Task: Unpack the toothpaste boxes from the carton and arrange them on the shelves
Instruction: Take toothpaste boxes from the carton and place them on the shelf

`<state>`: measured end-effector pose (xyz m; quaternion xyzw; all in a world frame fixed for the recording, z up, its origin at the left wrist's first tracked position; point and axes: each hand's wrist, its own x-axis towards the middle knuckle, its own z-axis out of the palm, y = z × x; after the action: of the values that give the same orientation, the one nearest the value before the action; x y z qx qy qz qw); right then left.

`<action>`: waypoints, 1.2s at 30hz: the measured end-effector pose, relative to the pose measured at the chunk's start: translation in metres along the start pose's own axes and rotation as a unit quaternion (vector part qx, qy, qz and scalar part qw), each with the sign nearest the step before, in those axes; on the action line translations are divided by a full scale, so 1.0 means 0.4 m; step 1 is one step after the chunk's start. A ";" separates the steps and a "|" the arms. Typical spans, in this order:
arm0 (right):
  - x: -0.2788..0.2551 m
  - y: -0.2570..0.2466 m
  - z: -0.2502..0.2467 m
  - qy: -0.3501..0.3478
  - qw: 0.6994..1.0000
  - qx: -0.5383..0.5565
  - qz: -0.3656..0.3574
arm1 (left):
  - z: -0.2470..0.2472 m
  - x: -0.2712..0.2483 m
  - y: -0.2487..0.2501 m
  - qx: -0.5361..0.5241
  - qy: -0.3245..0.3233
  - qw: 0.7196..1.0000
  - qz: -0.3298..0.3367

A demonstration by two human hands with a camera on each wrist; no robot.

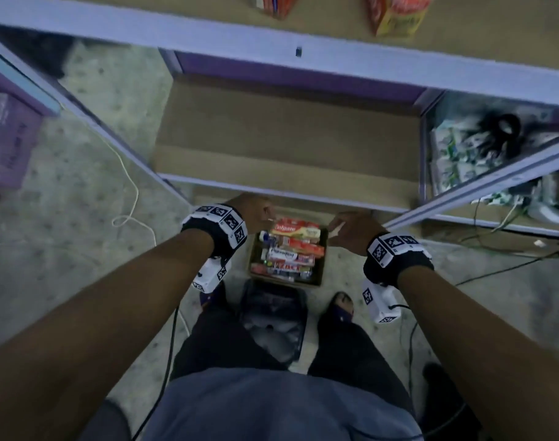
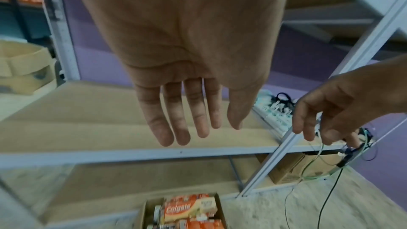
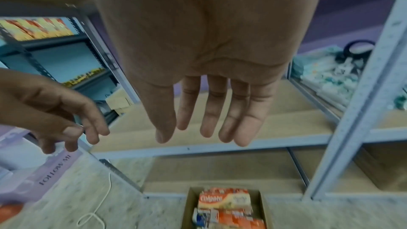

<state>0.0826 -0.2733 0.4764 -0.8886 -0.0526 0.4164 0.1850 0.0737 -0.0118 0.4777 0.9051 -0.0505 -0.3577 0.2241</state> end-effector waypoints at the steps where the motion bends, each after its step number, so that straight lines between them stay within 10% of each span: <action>1: 0.013 0.017 0.029 -0.008 1.000 0.012 0.004 | 0.030 0.015 -0.015 -0.005 -0.011 1.000 -0.009; 16: 0.336 0.202 0.369 -0.031 0.994 0.071 0.077 | 0.408 0.271 -0.244 -0.088 -0.045 0.989 -0.113; 36: 0.875 0.417 0.661 0.071 0.996 -0.038 0.037 | 0.798 0.687 -0.521 -0.127 0.019 0.990 -0.058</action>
<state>0.0984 -0.2658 0.0074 -0.9237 -0.0220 0.3564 0.1388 0.0486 -0.0126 0.0084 0.8772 0.0520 -0.3566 0.3174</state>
